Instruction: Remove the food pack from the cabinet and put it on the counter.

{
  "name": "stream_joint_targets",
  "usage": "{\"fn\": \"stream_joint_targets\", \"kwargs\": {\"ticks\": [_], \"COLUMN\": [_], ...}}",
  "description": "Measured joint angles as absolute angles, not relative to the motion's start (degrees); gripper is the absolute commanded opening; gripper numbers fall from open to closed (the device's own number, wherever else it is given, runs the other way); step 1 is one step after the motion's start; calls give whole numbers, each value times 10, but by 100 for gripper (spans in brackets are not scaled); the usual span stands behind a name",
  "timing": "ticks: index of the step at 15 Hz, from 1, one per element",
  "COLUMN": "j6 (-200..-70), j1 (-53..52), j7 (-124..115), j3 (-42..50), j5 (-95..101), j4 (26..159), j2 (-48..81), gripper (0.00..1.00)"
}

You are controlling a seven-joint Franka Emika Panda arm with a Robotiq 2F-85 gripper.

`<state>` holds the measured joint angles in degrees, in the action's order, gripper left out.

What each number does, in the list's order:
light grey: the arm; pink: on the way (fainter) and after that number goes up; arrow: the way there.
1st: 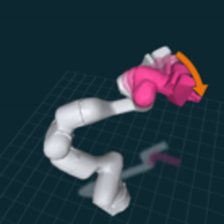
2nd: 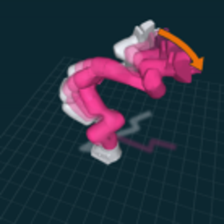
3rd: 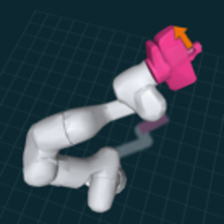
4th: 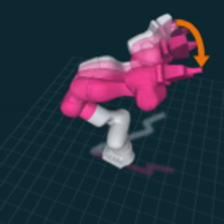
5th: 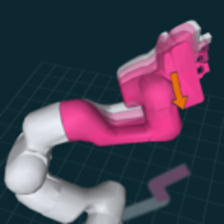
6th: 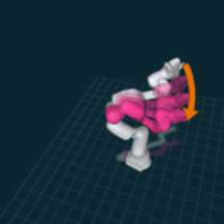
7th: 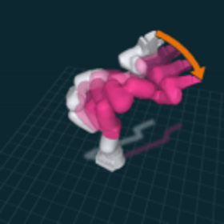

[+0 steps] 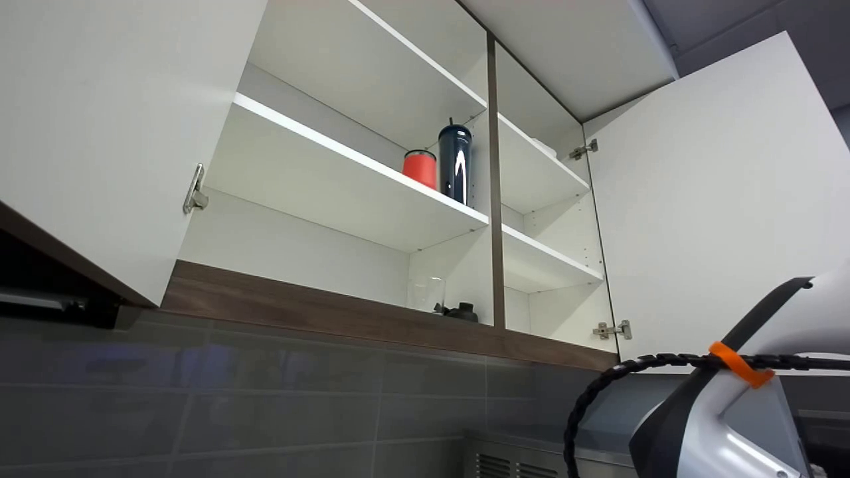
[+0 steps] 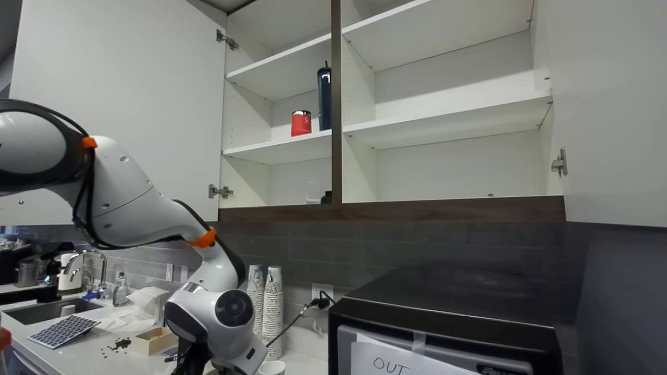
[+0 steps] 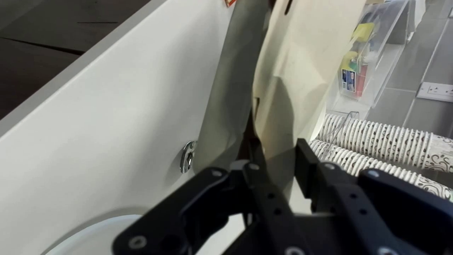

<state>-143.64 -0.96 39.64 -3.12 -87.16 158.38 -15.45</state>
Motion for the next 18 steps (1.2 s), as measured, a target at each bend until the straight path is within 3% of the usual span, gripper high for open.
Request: {"fn": "stream_joint_targets", "kwargs": {"ticks": [18], "j6": [-1438], "j1": [14], "j7": [467], "j3": [-4], "j5": [-995], "j4": [1503], "j2": [43], "gripper": [6]}}
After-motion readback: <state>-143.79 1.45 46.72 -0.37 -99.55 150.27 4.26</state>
